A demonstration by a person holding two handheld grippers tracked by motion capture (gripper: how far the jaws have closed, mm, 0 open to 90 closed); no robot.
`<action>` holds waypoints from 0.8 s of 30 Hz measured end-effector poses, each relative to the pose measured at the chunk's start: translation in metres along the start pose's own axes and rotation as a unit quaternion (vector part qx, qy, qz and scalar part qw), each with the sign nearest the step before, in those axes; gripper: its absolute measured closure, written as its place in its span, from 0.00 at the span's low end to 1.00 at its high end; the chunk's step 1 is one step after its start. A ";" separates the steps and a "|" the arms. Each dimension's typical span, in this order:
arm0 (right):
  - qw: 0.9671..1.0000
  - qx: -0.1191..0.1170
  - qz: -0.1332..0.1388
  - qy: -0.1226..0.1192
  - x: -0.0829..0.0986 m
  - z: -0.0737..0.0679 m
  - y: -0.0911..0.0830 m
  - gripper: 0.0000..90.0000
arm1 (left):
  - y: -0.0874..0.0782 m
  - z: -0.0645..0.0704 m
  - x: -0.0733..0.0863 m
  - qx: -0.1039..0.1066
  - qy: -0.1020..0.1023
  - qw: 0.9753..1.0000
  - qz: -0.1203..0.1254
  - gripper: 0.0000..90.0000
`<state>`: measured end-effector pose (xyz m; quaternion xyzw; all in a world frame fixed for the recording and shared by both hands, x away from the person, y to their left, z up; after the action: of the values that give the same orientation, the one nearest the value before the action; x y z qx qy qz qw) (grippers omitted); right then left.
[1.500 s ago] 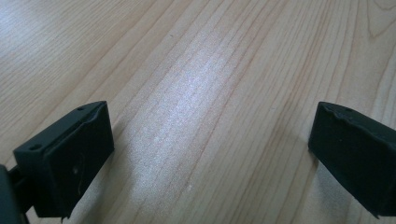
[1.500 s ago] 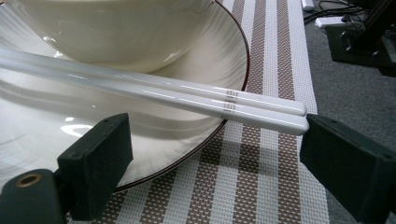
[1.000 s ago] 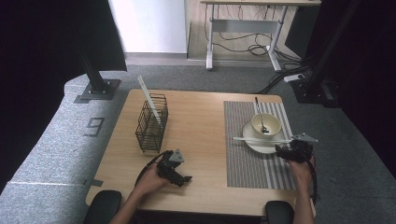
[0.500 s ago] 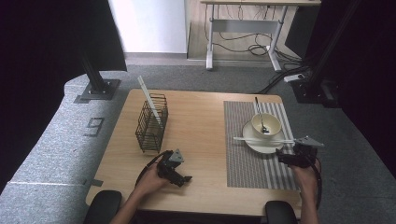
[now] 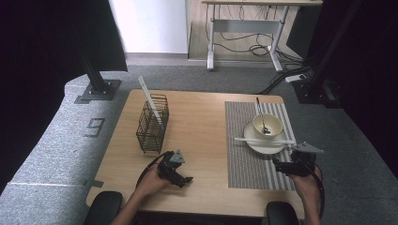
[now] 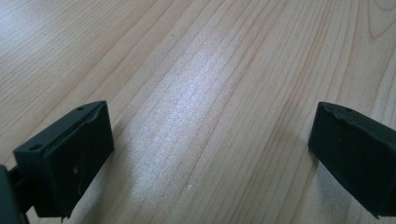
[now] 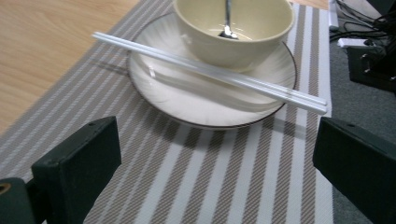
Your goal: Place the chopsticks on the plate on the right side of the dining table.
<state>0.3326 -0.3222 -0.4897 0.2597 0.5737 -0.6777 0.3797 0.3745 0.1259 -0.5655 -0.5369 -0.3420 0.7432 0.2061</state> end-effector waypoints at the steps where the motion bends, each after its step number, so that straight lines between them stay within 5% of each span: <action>1: 1.000 -0.003 0.000 0.000 -0.001 -0.002 -0.004 0.01 | 0.000 0.000 0.000 0.000 -0.002 1.000 0.002 0.00; 4: 1.000 -0.004 -0.003 -0.004 -0.005 -0.009 -0.014 0.01 | 0.000 0.000 0.000 0.000 -0.002 1.000 0.002 0.00; 12: 0.998 -0.058 -0.012 -0.036 -0.019 -0.046 -0.022 0.00 | 0.000 0.000 0.000 0.000 -0.002 1.000 0.002 0.00; 24: 0.993 -0.092 -0.038 -0.071 -0.018 -0.097 0.021 0.00 | 0.000 0.000 0.000 0.000 0.000 1.000 0.000 0.00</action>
<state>0.3513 -0.2250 -0.5078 0.1530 0.6149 -0.6528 0.4152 0.3745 0.1259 -0.5655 -0.5368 -0.3420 0.7433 0.2059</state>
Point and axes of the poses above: each handheld gripper's, and its own axes: y roughly forward along the jaws, x roughly out of its underside, z roughly to its right, the point moved 1 cm from there along y, roughly forward along the jaws, and after that the axes turned 14 degrees about x, right-handed, at the moved point
